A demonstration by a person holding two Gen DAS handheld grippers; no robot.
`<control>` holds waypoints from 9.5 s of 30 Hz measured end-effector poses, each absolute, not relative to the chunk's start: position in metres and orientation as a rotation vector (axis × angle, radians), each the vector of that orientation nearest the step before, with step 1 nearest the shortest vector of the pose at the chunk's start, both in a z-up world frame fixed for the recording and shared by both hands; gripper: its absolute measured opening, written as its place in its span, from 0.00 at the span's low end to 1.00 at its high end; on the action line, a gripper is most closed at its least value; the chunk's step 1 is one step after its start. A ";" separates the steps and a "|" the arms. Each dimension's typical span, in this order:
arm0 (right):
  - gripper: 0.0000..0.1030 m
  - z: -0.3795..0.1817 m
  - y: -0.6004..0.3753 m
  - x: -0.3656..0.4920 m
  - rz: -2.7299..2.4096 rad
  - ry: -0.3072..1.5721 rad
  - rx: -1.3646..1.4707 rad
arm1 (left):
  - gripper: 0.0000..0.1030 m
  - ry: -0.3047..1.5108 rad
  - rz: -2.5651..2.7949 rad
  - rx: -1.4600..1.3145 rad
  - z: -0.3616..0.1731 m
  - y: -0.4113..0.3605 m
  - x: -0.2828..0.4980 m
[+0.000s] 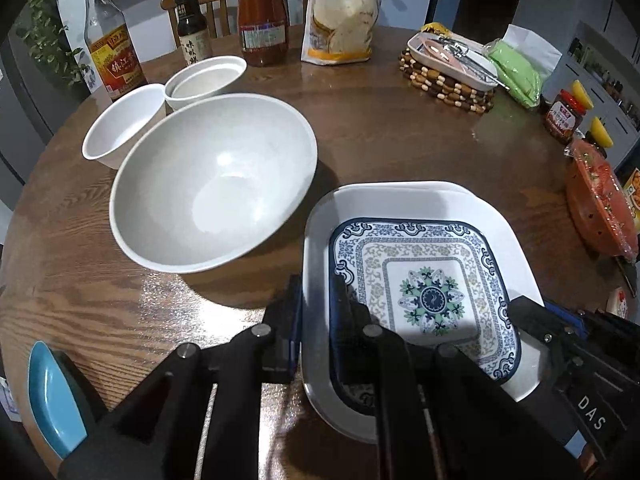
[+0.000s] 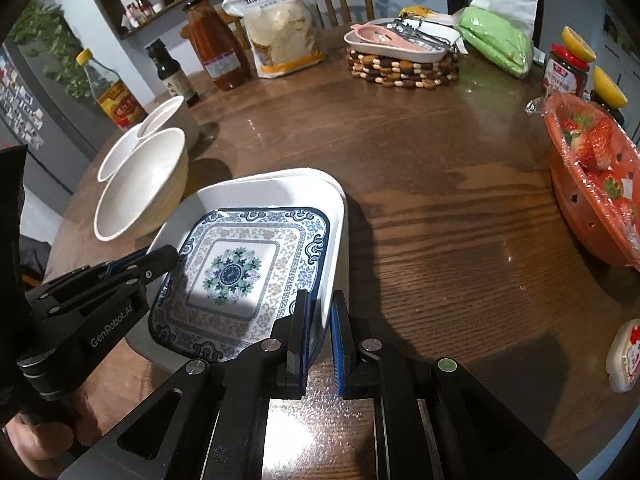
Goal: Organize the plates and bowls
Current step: 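Carry the small patterned plate with both grippers and lower it onto the large plate, then open both grippers and withdraw from the stacked plates, then move both grippers to the teal-blue plate and grasp its rim, then lift the teal-blue plate with both grippers and carry it over the stacked plates, then lower the teal-blue plate onto the stacked patterned plates with both grippers, then open both grippers and pull back from the plate stack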
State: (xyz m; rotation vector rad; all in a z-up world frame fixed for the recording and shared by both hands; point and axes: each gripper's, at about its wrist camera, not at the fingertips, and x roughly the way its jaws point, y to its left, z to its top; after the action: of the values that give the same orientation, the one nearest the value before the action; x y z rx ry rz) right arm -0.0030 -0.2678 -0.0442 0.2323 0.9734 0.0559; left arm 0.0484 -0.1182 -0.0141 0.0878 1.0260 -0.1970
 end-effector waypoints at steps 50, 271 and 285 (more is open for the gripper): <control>0.38 -0.011 -0.264 -0.012 0.001 0.880 0.223 | 0.53 0.880 -0.214 0.086 0.023 -0.103 0.029; 0.18 -0.042 -0.257 -0.002 0.067 1.037 0.290 | 0.36 0.996 -0.249 0.248 -0.002 -0.135 0.049; 0.18 -0.021 -0.254 -0.016 0.075 0.973 0.301 | 0.51 0.922 -0.247 0.222 0.023 -0.124 0.027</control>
State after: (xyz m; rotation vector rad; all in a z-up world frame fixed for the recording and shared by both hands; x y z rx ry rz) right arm -0.0159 -0.2542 -0.0211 0.3007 0.9729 0.0752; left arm 0.0272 -0.1241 0.0231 0.2223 0.9216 -0.2470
